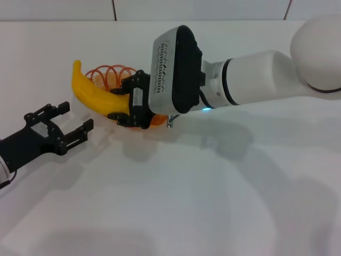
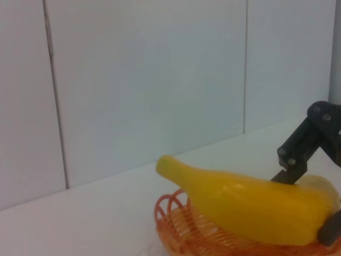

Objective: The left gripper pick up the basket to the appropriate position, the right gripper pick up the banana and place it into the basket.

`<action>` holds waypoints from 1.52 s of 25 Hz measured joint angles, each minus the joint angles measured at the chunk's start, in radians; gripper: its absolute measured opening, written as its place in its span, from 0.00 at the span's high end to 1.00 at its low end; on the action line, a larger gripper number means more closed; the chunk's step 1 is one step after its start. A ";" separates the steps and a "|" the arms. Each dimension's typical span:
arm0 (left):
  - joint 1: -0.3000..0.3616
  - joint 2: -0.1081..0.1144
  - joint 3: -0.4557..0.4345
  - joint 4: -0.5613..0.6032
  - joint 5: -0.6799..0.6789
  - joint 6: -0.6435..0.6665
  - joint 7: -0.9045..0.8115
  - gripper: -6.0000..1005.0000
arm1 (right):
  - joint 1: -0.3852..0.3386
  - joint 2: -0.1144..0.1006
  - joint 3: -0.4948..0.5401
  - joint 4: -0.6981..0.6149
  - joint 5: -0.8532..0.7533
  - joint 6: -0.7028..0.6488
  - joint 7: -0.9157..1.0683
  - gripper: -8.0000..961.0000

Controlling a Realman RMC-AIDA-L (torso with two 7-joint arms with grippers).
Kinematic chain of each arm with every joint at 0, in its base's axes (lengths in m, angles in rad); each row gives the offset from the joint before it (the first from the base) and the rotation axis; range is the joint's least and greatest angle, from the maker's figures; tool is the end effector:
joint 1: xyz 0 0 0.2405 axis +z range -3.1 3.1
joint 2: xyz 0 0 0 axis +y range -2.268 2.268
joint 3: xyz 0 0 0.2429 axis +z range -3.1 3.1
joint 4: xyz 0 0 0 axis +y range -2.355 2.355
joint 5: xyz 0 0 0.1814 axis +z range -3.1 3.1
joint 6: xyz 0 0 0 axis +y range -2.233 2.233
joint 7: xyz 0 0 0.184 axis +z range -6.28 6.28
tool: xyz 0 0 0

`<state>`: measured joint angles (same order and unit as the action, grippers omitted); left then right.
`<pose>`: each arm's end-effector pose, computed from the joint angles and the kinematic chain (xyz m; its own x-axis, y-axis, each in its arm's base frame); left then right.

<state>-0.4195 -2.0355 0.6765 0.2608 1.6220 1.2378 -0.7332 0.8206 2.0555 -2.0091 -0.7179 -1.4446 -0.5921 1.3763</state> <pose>-0.2945 0.3164 -0.0337 0.8218 0.1802 0.5405 0.5011 -0.6801 -0.5352 0.1126 0.3622 -0.1538 0.9825 0.1767 -0.0595 0.1464 -0.9285 -0.3412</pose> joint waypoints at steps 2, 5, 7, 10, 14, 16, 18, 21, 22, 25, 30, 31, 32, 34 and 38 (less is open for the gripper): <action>0.000 0.000 0.000 0.000 0.000 0.000 0.000 0.25 | -0.003 0.000 -0.001 -0.006 0.000 0.000 -0.002 0.45; 0.000 0.000 0.000 0.000 0.002 0.000 0.000 0.25 | -0.011 0.000 -0.002 -0.021 0.000 0.000 -0.004 0.45; -0.001 0.000 0.000 0.000 0.002 0.000 0.000 0.25 | -0.018 0.000 -0.002 -0.034 0.001 0.000 -0.004 0.45; -0.001 0.000 0.000 0.000 0.003 0.000 0.000 0.25 | -0.034 -0.001 -0.002 -0.059 0.000 0.011 -0.005 0.45; -0.001 0.000 0.000 0.000 0.004 -0.001 0.000 0.25 | -0.062 -0.003 -0.010 -0.103 -0.003 0.044 -0.006 0.45; 0.000 0.000 0.000 0.000 0.004 -0.001 0.000 0.25 | -0.077 -0.004 -0.014 -0.128 -0.004 0.049 -0.006 0.45; 0.003 0.000 0.000 0.000 0.004 -0.001 0.001 0.25 | -0.106 -0.008 -0.012 -0.169 -0.004 0.049 -0.007 0.45; 0.010 -0.001 -0.001 0.000 0.000 -0.001 0.012 0.25 | -0.172 -0.016 0.000 -0.252 -0.006 0.042 -0.019 0.45; 0.013 -0.001 -0.002 0.000 -0.001 -0.001 0.017 0.25 | -0.191 -0.017 0.004 -0.274 -0.009 0.038 -0.026 0.45; 0.018 -0.002 -0.005 -0.002 -0.002 -0.002 0.020 0.25 | -0.248 -0.018 0.031 -0.334 -0.024 0.003 -0.043 0.45; 0.019 -0.002 -0.008 -0.002 -0.004 -0.002 0.021 0.25 | -0.302 -0.018 0.154 -0.358 -0.031 -0.177 -0.045 0.45; 0.019 -0.002 -0.008 -0.002 -0.004 -0.001 0.021 0.25 | -0.309 -0.018 0.179 -0.355 -0.031 -0.203 -0.045 0.45; 0.019 -0.002 -0.008 -0.002 -0.004 -0.001 0.021 0.25 | -0.318 -0.018 0.204 -0.353 -0.031 -0.223 -0.046 0.45; 0.020 -0.002 -0.009 -0.002 -0.005 0.000 0.022 0.25 | -0.334 -0.018 0.242 -0.347 -0.031 -0.250 -0.047 0.45; 0.021 -0.002 -0.009 -0.002 -0.008 0.001 0.022 0.25 | -0.366 -0.018 0.308 -0.327 -0.031 -0.314 -0.049 0.45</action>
<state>-0.3987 -2.0371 0.6672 0.2592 1.6141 1.2390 -0.7115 0.4550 2.0372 -1.7010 -1.0451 -1.4759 -0.9064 1.3273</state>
